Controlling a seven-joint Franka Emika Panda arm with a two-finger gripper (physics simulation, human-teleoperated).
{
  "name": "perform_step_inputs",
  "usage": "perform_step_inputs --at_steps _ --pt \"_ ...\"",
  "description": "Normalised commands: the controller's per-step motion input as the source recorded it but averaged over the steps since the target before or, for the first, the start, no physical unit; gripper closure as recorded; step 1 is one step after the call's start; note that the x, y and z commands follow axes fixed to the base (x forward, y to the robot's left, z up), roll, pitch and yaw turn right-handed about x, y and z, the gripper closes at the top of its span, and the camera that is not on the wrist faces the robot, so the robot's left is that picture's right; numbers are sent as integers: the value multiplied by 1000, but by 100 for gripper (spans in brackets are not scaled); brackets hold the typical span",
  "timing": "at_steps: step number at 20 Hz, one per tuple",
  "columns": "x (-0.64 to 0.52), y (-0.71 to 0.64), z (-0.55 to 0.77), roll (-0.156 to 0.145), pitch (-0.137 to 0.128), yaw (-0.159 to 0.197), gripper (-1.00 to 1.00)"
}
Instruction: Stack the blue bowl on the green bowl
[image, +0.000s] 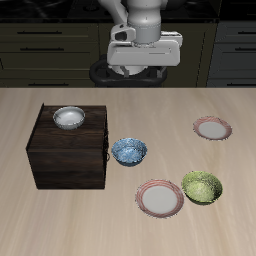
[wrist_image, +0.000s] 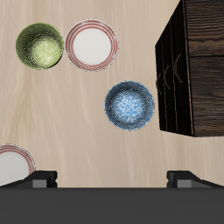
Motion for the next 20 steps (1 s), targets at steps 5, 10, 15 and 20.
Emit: perform_step_inputs --at_steps 5,10,15,20 --pt "205 210 -3 15 -23 48 -100" --pt "199 -6 -78 -14 -43 11 -100" --pt "207 -78 -261 -25 1 -6 -100" --pt "97 28 -406 -1 24 1 -100"
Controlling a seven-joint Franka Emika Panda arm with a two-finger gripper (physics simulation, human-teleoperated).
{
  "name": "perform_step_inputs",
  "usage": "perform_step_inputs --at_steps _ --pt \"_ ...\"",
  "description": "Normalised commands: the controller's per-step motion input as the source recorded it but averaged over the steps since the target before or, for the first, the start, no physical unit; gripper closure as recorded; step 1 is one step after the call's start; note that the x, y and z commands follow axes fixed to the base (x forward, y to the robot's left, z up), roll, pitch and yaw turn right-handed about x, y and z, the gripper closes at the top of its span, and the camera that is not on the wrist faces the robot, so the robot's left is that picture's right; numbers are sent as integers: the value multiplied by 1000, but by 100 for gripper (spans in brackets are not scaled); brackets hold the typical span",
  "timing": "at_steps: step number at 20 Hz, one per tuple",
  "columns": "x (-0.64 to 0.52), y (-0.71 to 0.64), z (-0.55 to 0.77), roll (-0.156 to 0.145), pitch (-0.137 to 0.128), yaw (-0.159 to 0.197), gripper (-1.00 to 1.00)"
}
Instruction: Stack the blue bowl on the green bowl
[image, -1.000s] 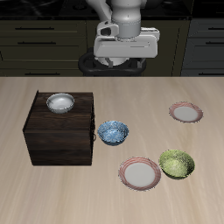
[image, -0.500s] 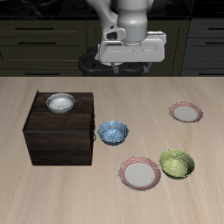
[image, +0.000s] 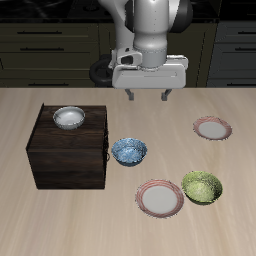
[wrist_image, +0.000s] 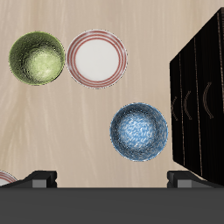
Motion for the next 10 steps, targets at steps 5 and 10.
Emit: perform_step_inputs --at_steps 5,10 --pt "108 118 -476 7 43 5 -100" --pt "4 88 -285 8 -19 31 -100"
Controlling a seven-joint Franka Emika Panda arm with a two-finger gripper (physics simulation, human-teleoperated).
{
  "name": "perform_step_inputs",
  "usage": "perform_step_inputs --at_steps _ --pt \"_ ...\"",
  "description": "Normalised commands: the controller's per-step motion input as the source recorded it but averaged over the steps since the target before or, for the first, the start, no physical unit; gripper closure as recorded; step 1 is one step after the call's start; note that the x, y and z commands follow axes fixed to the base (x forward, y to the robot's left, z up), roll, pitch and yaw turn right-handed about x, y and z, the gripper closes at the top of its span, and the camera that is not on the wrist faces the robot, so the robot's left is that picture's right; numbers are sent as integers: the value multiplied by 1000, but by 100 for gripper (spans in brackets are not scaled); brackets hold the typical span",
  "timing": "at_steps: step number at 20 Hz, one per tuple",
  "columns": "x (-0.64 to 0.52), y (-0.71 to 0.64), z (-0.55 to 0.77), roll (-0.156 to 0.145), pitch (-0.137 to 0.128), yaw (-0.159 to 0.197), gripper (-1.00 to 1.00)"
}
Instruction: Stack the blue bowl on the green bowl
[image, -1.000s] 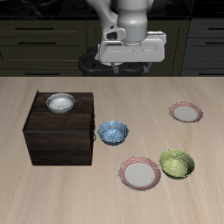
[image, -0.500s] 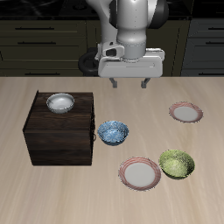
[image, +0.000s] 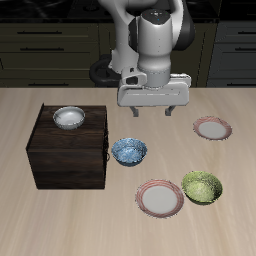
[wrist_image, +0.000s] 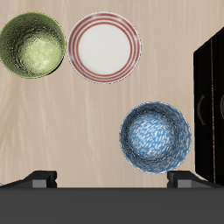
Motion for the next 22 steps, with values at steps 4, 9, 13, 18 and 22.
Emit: perform_step_inputs --at_steps 4,9,13,18,22 --pt "63 -19 -198 -12 -2 8 -100" --pt "57 -14 -261 -1 30 -13 -100" --pt "79 -62 -290 -8 46 -1 -100" --pt "66 -46 -240 -13 37 -3 -100" --pt "48 -39 -242 -11 37 0 -100"
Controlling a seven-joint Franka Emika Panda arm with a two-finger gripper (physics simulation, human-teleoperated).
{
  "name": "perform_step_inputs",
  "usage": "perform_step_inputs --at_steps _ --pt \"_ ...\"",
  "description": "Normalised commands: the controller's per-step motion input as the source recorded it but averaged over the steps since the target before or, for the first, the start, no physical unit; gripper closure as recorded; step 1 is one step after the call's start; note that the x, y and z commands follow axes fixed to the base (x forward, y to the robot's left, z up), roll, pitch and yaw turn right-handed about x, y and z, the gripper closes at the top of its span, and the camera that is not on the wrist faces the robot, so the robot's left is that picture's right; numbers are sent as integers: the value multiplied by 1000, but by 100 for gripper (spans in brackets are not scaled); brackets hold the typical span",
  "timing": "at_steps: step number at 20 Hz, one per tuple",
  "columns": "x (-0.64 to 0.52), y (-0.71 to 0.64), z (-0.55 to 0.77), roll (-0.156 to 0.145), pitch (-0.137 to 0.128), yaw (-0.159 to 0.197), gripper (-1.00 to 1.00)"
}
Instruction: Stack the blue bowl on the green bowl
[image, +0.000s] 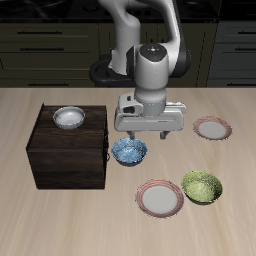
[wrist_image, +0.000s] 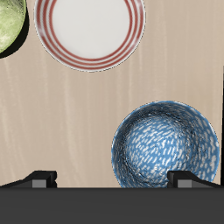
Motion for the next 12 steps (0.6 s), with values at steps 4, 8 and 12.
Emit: perform_step_inputs --at_steps 4,8,12 --pt "19 -18 -183 -11 27 -2 -100" --pt "-4 -23 -172 -5 28 6 -100" --pt "-14 -7 -173 1 40 -5 -100"
